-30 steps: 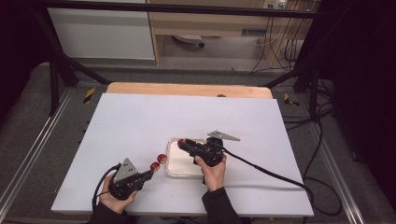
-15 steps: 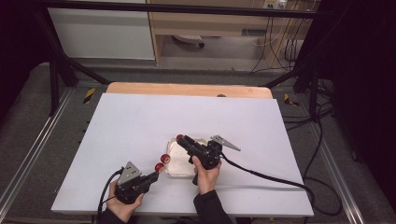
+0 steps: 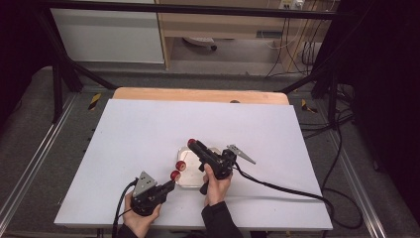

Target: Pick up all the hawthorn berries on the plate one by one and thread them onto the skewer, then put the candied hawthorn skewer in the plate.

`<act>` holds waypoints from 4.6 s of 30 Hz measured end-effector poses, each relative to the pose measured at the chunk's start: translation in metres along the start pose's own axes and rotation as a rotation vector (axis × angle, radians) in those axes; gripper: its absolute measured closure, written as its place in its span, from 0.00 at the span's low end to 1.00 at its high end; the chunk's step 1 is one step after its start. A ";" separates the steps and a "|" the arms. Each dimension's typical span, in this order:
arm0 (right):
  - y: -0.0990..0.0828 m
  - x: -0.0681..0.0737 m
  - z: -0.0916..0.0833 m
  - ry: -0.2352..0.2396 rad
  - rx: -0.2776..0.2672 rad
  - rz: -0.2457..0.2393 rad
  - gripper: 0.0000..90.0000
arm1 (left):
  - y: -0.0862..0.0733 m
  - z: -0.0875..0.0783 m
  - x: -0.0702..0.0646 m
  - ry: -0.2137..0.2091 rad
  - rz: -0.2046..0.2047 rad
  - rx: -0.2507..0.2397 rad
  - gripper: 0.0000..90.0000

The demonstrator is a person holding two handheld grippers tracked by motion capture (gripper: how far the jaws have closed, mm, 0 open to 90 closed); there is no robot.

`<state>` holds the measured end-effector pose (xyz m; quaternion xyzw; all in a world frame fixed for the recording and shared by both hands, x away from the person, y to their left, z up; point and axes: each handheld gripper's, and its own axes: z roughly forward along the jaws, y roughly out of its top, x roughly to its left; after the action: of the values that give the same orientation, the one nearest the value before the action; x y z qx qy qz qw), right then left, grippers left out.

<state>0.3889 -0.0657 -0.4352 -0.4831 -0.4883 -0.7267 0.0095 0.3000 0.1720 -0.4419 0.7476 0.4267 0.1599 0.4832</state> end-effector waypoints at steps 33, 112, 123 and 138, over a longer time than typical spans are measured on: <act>-0.008 -0.003 0.002 0.014 -0.020 0.035 0.69 | 0.004 0.006 -0.003 0.010 -0.024 -0.023 0.98; 0.060 -0.074 -0.125 -0.244 0.637 -0.586 0.02 | 0.062 0.003 0.039 -0.018 0.131 0.147 0.97; 0.061 -0.076 -0.138 -0.251 0.638 -0.592 0.02 | 0.077 0.039 0.022 -0.044 0.167 0.219 0.97; 0.059 -0.075 -0.141 -0.249 0.645 -0.597 0.01 | 0.065 0.076 0.006 -0.040 0.189 0.330 0.97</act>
<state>0.3604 -0.2325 -0.4551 -0.3773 -0.8049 -0.4448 -0.1092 0.3848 0.1214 -0.4242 0.8565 0.3652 0.1174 0.3453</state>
